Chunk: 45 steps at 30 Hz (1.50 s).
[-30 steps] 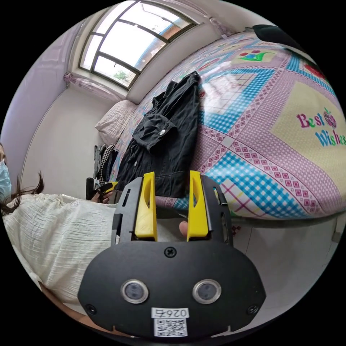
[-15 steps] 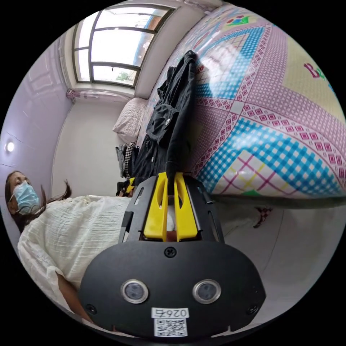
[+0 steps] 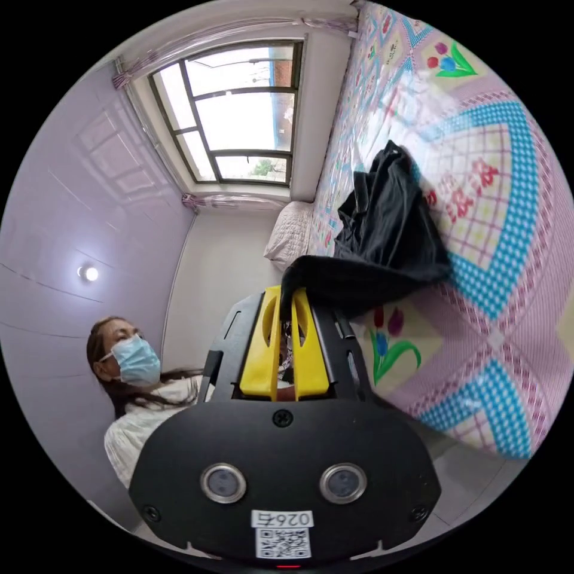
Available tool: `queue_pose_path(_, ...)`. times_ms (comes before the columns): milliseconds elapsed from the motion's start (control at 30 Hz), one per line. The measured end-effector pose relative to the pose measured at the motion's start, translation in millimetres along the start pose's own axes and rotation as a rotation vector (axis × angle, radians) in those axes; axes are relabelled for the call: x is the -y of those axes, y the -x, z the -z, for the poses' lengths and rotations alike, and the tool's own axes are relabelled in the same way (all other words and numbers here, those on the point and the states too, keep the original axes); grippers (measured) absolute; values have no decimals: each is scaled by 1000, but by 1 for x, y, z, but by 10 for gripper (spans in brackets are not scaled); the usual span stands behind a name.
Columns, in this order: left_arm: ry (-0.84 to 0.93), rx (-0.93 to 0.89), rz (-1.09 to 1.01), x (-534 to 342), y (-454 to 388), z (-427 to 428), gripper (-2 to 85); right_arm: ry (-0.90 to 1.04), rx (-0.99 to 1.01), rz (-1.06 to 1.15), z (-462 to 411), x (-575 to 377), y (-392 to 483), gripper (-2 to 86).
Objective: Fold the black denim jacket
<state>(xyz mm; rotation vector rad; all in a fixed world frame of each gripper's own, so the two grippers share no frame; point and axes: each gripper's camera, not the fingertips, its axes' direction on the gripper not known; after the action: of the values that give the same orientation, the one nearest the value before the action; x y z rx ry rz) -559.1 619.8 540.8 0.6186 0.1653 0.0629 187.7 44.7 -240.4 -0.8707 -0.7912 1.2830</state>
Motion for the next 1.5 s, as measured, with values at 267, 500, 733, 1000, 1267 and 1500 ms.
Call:
queue_pose_path(267, -26, 46, 133, 149, 80, -46, 17, -32, -67, -118, -63, 174, -54, -10)
queue_pose_path(500, 9, 129, 277, 240, 150, -101, 49, -43, -168, -287, -113, 259, -121, 34)
queue_pose_path(733, -12, -45, 253, 263, 148, -110, 119, -119, -114, -272, -137, 268, -134, 90)
queue_pose_path(1000, 93, 472, -72, 250, -3, -136, 8, 22, -522, 105, -206, 233, -57, 89)
queue_pose_path(1267, 467, 1077, -444, 249, -64, -318, 68, 186, -1050, 278, -326, 234, -67, 52)
queue_pose_path(1500, 384, 963, -342, 264, -70, -309, 2, 188, -1018, 332, -367, 229, -62, -4)
